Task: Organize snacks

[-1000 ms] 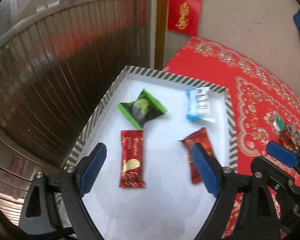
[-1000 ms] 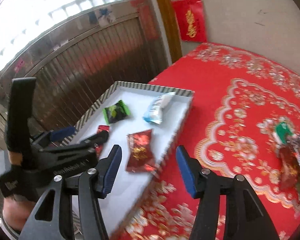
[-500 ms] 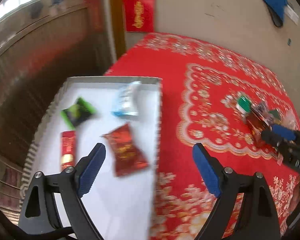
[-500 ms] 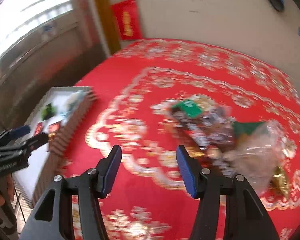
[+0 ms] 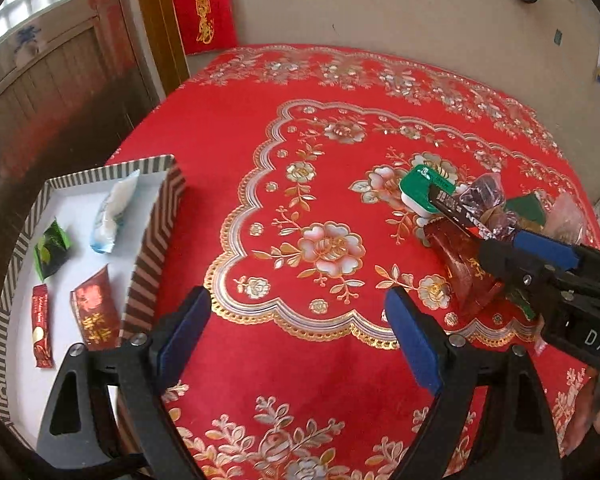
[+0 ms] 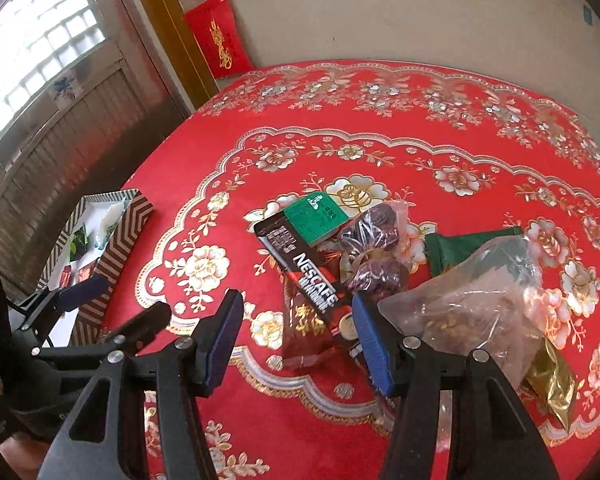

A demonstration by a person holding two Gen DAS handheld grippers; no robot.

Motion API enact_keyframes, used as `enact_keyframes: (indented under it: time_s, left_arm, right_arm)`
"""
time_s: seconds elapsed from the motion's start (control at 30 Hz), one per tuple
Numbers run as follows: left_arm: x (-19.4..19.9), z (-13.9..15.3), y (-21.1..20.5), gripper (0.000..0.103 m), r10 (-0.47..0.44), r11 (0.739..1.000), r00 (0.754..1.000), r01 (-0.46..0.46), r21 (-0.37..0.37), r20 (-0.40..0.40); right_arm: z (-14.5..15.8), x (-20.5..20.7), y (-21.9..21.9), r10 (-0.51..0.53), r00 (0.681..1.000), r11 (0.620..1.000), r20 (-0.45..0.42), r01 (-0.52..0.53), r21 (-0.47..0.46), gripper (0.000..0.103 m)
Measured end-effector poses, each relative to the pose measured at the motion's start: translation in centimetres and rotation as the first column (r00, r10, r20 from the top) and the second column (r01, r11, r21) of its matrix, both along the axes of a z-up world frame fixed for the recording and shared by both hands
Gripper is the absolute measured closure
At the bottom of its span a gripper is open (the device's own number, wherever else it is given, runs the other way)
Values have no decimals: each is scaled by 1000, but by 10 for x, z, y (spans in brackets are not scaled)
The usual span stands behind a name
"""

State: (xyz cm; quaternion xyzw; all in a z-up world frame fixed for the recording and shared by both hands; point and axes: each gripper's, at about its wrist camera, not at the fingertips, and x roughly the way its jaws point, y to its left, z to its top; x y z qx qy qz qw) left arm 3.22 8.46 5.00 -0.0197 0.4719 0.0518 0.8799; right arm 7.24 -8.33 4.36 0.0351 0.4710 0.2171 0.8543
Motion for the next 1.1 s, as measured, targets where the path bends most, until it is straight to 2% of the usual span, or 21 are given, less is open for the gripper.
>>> enact_keyframes:
  time_s: [0.3, 0.43, 0.57, 0.7, 0.83, 0.93, 1.1]
  left_arm:
    - [3, -2, 19, 14, 35, 999, 999, -35, -5, -8]
    - [1, -3, 24, 14, 36, 999, 999, -36, -4, -7]
    - [-2, -5, 32, 14, 52, 999, 999, -52, -11, -11]
    - [-5, -7, 37, 14, 59, 998, 998, -59, -21, -18]
    - [-8, -6, 35, 14, 46, 999, 999, -46, -12, -18]
    - [-10, -7, 34, 14, 40, 999, 999, -40, -20, -21]
    - [-9, -11, 29, 14, 25, 1000, 999, -26, -12, -34]
  right_arm:
    - [-7, 9, 7, 22, 1000, 1000, -19, -22, -16, 42]
    - [-5, -5, 17, 107, 993, 994, -55, -107, 13, 42]
    - [3, -24, 28, 173, 984, 985, -44, -173, 0, 42]
    - [4, -31, 29, 198, 978, 979, -66, -194, 64, 42]
    - [12, -27, 18, 117, 993, 993, 1, -117, 20, 42]
    - [4, -9, 10, 105, 993, 993, -61, -102, 53, 42]
    - [-13, 11, 4, 43, 995, 997, -85, -37, 72, 42]
